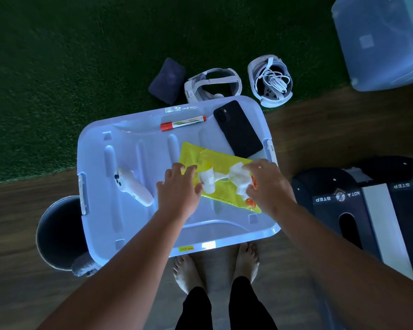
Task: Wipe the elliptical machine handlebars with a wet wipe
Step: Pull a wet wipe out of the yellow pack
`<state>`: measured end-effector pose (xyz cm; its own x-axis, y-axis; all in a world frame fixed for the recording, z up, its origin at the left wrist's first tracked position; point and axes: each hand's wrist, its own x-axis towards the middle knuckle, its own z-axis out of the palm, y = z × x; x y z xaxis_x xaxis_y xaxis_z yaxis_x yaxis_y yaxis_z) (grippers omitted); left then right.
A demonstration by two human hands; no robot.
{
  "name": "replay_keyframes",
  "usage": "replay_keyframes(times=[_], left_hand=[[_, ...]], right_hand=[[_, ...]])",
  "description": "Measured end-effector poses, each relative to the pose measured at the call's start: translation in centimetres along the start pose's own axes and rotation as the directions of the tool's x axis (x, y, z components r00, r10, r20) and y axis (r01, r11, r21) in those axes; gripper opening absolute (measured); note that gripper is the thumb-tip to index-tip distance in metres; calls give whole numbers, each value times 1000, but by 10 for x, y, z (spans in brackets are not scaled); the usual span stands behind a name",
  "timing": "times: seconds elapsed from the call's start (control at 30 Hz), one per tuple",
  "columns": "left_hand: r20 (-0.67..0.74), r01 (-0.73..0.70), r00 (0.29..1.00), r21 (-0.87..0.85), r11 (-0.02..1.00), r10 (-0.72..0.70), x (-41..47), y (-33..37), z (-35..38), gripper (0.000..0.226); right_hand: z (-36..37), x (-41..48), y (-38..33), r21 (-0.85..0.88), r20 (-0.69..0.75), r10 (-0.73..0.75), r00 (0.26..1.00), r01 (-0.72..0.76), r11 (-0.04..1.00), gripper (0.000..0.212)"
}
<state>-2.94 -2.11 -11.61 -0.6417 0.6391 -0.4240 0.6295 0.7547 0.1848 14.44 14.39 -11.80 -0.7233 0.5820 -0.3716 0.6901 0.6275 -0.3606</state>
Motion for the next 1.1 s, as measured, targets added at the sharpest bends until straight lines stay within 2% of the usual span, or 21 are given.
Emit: replay_keyframes(times=[0.07, 0.13, 0.27, 0.4, 0.5, 0.67, 0.83, 0.97, 1.03, 1.1], left_hand=[[-42, -45, 998, -8, 999, 45, -2, 3, 1, 49], [-71, -104, 992, -17, 994, 102, -2, 8, 2, 46], [-115, -219, 971, -92, 971, 209, 0, 19, 7, 41], [-171, -323, 941, -198, 925, 292, -2, 30, 15, 29], [-144, -346, 936, -203, 916, 322, -4, 38, 20, 25], [-69, -401, 916, -108, 910, 396, -3, 44, 30, 34], [15, -420, 908, 66, 905, 420, 0, 47, 39, 41], [107, -406, 913, 138, 903, 394, 0, 53, 36, 52], [144, -407, 911, 152, 901, 387, 0, 55, 33, 55], [170, -403, 910, 147, 904, 378, 0, 57, 26, 55]], right_hand=[[-1, 6, 1, -152, 56, -158, 986, 165, 975, 66], [3, 13, 2, -220, 99, -248, 964, 265, 939, 74], [10, 21, 3, -268, 129, -297, 946, 322, 908, 63], [9, 28, 0, -248, 126, -249, 960, 274, 929, 35], [10, 33, 4, -266, 120, -244, 962, 268, 926, 22], [6, 27, 15, -218, 119, -200, 973, 222, 950, 26], [9, 17, 16, -155, 191, -163, 968, 194, 969, 51], [15, 23, 15, -203, 157, -143, 977, 174, 964, 33], [13, 27, 14, -210, 180, -148, 973, 185, 960, 31], [4, 30, 12, -147, 177, -84, 981, 110, 983, 32]])
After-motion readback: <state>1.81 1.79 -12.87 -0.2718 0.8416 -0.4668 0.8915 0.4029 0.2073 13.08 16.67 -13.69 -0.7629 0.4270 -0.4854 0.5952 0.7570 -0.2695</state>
